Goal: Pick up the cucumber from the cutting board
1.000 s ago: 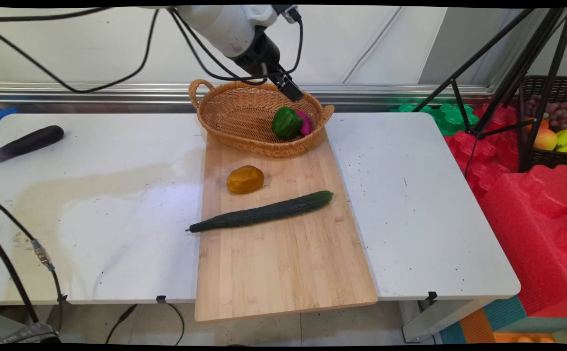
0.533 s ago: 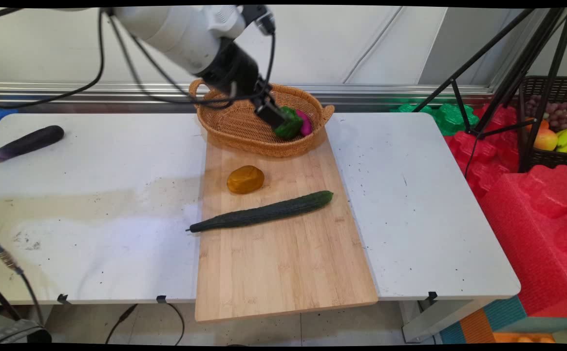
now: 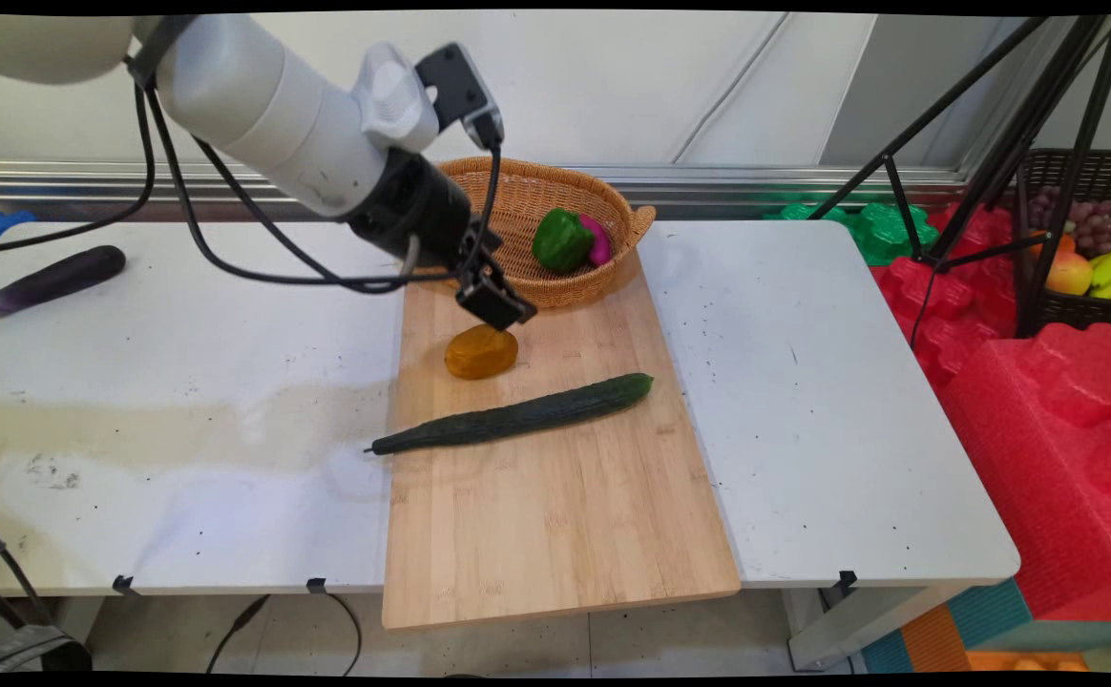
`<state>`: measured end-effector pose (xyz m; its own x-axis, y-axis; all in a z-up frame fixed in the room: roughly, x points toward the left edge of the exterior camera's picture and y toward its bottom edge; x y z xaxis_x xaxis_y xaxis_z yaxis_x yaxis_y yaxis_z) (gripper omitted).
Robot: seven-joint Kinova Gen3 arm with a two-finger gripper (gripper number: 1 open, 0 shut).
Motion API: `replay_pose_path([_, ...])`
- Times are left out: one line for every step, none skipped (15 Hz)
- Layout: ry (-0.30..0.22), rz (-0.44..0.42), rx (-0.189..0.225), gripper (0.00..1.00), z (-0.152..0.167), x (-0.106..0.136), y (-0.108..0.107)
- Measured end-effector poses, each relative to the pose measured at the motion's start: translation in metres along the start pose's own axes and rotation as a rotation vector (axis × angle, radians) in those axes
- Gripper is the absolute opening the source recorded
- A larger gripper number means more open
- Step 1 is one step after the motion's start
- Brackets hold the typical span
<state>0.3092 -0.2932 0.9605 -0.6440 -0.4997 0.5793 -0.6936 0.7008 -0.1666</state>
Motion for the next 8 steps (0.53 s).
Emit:
replay_pose_path([-0.015, 0.001, -0.001, 1.00, 0.005, -0.003, 0.003])
replay_pose_path([-0.029, 0.003, -0.004, 1.00, 0.010, -0.005, 0.005])
replay_pose_path([-0.046, 0.009, -0.009, 1.00, 0.018, -0.008, 0.008])
replay_pose_path([-0.063, 0.014, -0.016, 1.00, 0.026, -0.010, 0.010])
replay_pose_path([-0.079, 0.017, -0.021, 1.00, 0.034, -0.012, 0.012])
replay_pose_path([-0.089, 0.019, -0.026, 1.00, 0.040, -0.014, 0.014])
replay_pose_path([-0.105, 0.020, -0.032, 1.00, 0.048, -0.016, 0.016])
replay_pose_path([-0.115, 0.021, -0.037, 1.00, 0.054, -0.017, 0.017])
